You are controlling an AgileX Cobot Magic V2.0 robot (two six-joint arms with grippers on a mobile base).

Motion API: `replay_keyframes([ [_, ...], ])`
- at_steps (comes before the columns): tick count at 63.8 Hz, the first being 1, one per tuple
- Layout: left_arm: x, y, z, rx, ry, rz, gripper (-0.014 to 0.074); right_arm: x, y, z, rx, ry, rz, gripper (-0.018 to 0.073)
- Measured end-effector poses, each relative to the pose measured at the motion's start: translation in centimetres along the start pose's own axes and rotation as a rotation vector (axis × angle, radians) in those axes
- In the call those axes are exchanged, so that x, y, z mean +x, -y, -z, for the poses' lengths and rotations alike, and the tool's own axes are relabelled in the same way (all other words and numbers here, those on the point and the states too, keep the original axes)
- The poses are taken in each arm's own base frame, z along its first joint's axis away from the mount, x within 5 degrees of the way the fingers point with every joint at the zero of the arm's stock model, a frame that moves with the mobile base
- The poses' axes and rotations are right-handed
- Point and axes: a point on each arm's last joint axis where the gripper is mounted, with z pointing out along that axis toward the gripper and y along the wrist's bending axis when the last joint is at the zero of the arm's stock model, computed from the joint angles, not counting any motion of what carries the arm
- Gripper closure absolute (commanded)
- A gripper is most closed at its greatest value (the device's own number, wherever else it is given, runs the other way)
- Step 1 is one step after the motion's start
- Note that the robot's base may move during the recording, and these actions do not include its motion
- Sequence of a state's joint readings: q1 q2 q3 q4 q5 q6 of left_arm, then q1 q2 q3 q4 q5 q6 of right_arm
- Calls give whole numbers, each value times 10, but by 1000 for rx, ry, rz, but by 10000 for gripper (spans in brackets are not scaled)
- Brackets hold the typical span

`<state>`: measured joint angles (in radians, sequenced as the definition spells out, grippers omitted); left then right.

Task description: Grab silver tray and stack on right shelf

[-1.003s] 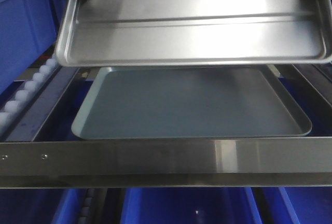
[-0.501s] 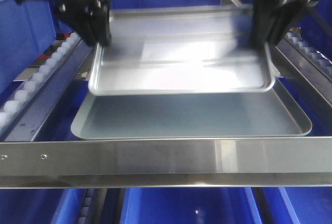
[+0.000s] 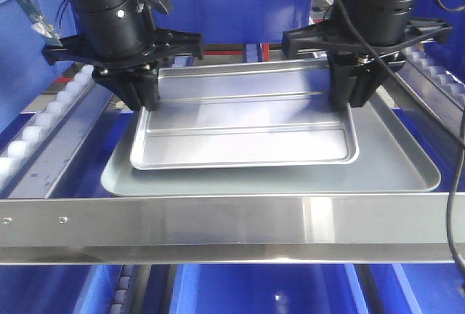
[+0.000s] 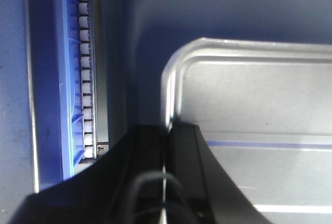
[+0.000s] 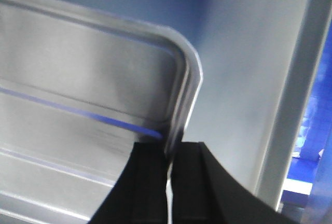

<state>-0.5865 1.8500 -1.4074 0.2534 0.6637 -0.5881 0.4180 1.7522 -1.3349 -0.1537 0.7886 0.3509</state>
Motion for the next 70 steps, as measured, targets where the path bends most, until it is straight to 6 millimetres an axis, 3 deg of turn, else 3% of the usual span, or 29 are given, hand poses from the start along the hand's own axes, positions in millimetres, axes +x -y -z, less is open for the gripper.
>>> replay_keyframes([
  [9, -2, 1, 1, 14, 20, -4, 244, -1, 1, 3, 9, -10, 16, 190],
  [18, -4, 2, 2, 18, 24, -2, 181, -3, 0, 5, 14, -16, 26, -16],
  [34, -18, 3, 18, -19, -2, -5, 185, -12, 1, 23, 19, 8, 25, -43],
  [41, -22, 1, 37, -27, -2, -45, 206, -14, 3, 47, 13, 44, 17, 22],
  [47, -23, -2, 63, -27, 9, -85, 286, -11, 7, 73, 8, 83, 10, 150],
  [57, -15, -8, 124, 5, 88, -163, 496, -1, 16, 119, 5, 166, 23, 419],
  [61, -4, -11, 138, 16, 103, -184, 614, 8, 20, 129, 5, 183, 37, 519],
  [65, 8, -15, 152, 32, 124, -195, 705, 22, 25, 139, 0, 202, 42, 503],
  [70, 26, -24, 161, 53, 149, -202, 687, 42, 29, 140, -2, 204, 51, 502],
])
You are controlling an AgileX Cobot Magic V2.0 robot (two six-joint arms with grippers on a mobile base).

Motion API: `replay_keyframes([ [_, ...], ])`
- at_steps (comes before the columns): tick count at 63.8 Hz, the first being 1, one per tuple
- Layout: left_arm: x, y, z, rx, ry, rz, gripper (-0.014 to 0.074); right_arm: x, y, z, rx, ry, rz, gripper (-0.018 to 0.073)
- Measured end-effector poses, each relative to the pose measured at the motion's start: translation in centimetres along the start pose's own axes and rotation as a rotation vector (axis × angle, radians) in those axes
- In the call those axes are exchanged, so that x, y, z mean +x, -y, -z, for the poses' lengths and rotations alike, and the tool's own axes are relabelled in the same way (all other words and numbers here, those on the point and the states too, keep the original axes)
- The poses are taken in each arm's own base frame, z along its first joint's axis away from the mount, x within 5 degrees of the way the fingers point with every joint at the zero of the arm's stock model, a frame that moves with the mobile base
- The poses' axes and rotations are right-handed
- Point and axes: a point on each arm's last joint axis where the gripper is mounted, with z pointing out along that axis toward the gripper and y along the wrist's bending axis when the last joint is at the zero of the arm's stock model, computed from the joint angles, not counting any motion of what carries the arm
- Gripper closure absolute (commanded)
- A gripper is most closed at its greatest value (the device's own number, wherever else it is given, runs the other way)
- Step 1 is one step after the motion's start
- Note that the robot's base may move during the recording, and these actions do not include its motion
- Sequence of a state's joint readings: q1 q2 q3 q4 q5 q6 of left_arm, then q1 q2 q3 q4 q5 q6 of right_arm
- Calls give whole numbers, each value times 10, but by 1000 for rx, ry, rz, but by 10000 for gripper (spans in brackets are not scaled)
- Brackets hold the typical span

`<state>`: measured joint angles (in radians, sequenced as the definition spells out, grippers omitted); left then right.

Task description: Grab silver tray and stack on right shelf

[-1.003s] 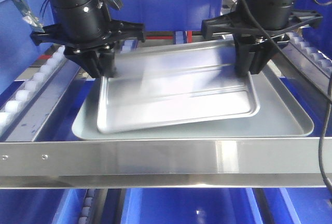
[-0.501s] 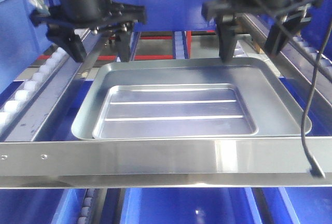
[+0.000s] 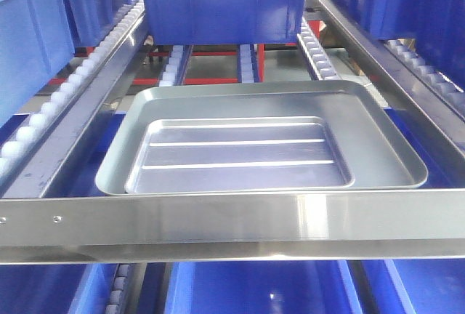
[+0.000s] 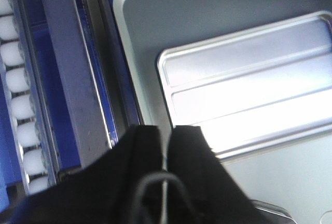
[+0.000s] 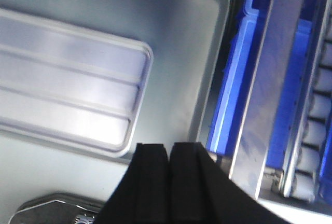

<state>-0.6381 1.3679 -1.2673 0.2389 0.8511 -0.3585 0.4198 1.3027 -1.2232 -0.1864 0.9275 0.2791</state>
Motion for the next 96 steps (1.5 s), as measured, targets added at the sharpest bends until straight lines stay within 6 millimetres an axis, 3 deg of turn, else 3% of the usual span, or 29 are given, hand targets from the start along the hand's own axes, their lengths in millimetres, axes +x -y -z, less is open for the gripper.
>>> replay_keyframes([
  [29, 141, -21, 22, 164, 227, 31, 689, 134, 23, 24, -57, 170, 16, 502],
  [41, 178, -26, 45, 236, 358, 17, 689, 172, 34, 51, -82, 332, -3, 502],
  [55, 189, -28, 92, 401, 618, -9, 689, 199, 45, 96, -122, 607, -40, 502],
  [63, 194, -31, 110, 461, 724, -11, 689, 213, 50, 112, -137, 715, -55, 502],
  [96, 195, -33, 113, 466, 749, -16, 689, 218, 51, 111, -137, 727, -57, 502],
])
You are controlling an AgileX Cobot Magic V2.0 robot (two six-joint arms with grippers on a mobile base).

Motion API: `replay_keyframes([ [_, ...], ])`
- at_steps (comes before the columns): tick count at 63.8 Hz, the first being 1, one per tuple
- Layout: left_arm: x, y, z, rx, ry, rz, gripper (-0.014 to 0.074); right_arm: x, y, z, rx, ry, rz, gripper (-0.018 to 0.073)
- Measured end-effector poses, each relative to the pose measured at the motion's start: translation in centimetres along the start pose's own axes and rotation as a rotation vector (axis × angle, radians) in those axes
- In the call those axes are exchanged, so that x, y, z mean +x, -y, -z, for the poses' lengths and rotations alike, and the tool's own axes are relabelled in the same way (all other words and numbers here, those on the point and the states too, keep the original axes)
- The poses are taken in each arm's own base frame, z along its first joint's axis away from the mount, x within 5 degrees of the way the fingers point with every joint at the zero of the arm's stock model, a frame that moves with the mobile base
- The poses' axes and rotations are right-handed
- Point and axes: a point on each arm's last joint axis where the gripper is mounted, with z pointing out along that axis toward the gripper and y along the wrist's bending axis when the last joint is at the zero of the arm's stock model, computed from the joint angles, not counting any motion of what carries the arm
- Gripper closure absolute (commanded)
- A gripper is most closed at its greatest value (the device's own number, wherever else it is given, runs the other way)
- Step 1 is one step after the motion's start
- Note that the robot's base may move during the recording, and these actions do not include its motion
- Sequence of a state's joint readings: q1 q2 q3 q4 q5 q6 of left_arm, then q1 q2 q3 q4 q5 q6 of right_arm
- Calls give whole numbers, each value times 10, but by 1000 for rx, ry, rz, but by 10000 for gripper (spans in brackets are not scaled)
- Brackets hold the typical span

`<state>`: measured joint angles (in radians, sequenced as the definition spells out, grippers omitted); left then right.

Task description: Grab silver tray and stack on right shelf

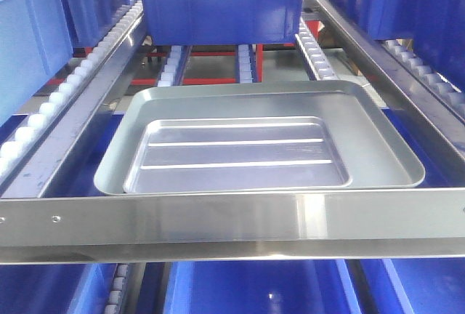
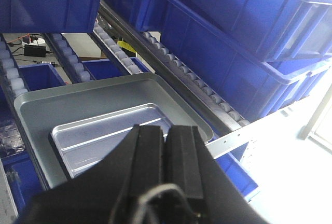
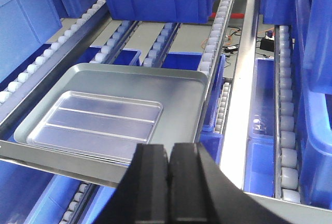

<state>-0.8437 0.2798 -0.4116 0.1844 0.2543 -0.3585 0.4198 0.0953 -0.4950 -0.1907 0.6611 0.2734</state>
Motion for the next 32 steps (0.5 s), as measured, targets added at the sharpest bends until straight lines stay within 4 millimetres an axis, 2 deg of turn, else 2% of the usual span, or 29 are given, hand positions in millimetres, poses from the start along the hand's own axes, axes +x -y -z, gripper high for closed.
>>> replay_keyframes([
  [12, 0, 0, 0, 0, 0, -5, 689, 0, 0, 0, 0, 0, 0, 502],
  [22, 5, 1, 3, 14, -35, -121, 689, 0, 0, 0, 0, 0, 0, 502],
  [32, 21, -12, 10, -154, 6, -161, 689, 0, 0, 0, 0, 0, 0, 502],
])
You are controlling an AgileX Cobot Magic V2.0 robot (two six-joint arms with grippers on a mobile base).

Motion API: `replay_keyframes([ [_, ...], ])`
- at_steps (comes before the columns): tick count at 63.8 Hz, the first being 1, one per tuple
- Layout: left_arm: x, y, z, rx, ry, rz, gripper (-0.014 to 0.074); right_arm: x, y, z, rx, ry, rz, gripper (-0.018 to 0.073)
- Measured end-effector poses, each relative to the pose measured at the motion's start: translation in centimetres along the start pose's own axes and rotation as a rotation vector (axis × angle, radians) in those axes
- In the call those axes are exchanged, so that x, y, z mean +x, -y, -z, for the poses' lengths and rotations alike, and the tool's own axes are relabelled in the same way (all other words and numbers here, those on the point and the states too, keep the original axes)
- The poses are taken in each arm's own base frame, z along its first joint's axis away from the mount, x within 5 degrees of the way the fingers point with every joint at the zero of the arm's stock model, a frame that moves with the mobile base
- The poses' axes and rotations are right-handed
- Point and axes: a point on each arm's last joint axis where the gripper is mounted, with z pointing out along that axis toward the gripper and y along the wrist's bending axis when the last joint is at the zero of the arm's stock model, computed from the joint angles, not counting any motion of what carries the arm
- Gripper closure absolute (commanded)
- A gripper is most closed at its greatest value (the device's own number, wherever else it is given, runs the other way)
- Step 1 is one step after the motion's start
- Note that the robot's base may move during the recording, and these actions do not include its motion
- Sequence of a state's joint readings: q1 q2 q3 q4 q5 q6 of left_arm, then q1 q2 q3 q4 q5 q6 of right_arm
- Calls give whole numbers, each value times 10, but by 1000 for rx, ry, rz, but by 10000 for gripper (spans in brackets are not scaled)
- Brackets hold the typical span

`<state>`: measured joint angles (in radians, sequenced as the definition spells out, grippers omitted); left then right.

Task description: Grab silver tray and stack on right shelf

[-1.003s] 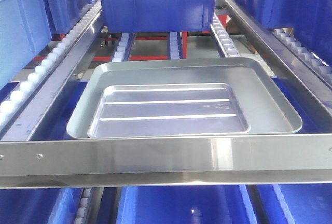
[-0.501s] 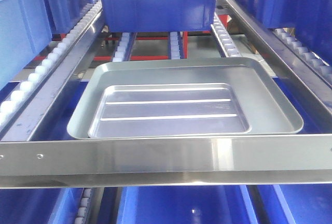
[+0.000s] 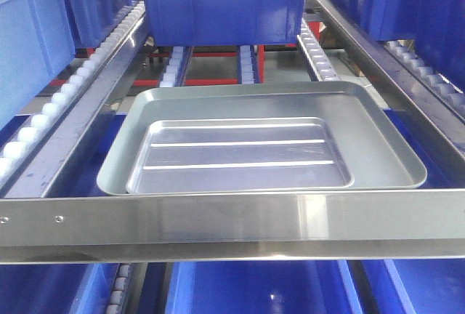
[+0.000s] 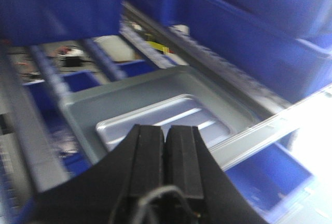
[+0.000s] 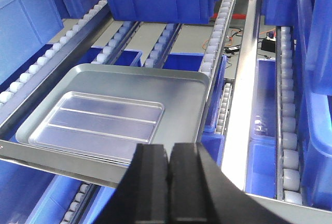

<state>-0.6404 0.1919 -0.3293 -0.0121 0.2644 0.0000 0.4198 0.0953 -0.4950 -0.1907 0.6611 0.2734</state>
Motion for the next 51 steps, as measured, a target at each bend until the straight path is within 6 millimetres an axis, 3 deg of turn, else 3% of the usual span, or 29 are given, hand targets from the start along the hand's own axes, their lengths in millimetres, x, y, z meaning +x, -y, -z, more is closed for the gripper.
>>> replay_keyframes([
  [17, 73, -24, 8, -430, 74, 7, 689, 0, 0, 0, 0, 0, 0, 502],
  [22, 86, -29, 8, -507, 78, 8, 689, 0, 0, 0, 0, 0, 0, 502],
  [33, 86, -33, 10, -596, 101, 4, 689, 0, 0, 0, 0, 0, 0, 502],
  [51, 86, -33, 10, -601, 103, 3, 689, 0, 0, 0, 0, 0, 0, 502],
])
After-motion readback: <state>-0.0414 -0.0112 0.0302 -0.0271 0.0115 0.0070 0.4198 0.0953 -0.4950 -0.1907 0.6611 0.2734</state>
